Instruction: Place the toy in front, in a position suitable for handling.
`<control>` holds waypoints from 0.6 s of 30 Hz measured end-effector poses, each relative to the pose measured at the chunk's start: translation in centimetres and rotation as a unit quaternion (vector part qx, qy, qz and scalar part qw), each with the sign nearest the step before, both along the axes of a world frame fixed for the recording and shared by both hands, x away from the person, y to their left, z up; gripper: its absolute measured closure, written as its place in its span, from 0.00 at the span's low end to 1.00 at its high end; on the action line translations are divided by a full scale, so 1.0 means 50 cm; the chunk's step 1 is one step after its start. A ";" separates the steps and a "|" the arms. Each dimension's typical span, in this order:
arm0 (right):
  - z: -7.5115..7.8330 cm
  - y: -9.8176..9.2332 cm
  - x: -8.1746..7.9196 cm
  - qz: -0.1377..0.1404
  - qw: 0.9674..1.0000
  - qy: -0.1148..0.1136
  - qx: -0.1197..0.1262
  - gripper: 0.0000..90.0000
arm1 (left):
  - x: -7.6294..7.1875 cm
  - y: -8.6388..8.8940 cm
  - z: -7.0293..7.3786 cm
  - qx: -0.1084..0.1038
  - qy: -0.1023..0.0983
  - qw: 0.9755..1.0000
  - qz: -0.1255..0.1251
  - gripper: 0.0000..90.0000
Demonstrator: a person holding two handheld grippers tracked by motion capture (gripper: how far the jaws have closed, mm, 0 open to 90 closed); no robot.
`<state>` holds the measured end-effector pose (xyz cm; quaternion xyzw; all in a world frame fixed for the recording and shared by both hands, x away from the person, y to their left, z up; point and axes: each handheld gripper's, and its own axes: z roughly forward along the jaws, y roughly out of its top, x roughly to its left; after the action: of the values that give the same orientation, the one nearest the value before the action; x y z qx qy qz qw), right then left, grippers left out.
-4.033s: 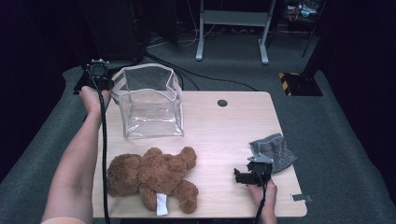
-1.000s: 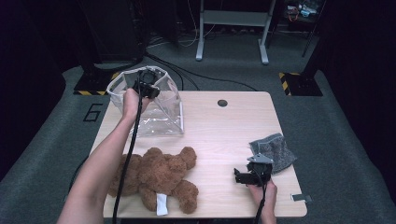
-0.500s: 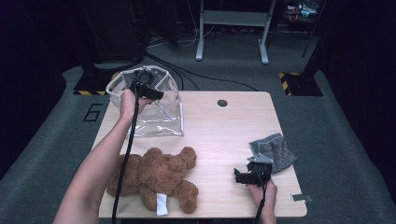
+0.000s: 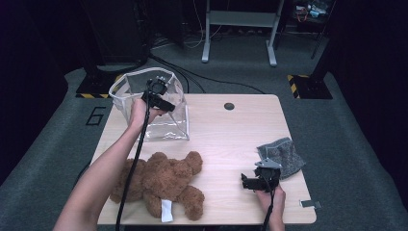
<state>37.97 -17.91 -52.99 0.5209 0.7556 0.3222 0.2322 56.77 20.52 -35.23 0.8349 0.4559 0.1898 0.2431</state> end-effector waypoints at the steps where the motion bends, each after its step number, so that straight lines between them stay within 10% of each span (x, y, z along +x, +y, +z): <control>1: 0.000 0.000 0.000 0.000 1.000 0.000 0.000 0.04 | 0.000 0.001 -0.004 0.006 0.001 1.000 0.002 0.62; 6: 0.000 0.001 0.000 -0.001 1.000 0.000 0.001 0.03 | 0.009 0.022 -0.008 -0.013 0.003 1.000 0.008 0.83; 18: 0.000 0.000 -0.001 0.000 1.000 -0.001 -0.001 0.04 | 0.029 0.079 -0.016 0.000 -0.018 0.998 0.064 0.84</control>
<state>37.94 -17.89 -52.99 0.5206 0.7554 0.3221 0.2337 58.24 24.46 -36.01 0.8006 0.5036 0.2200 0.2386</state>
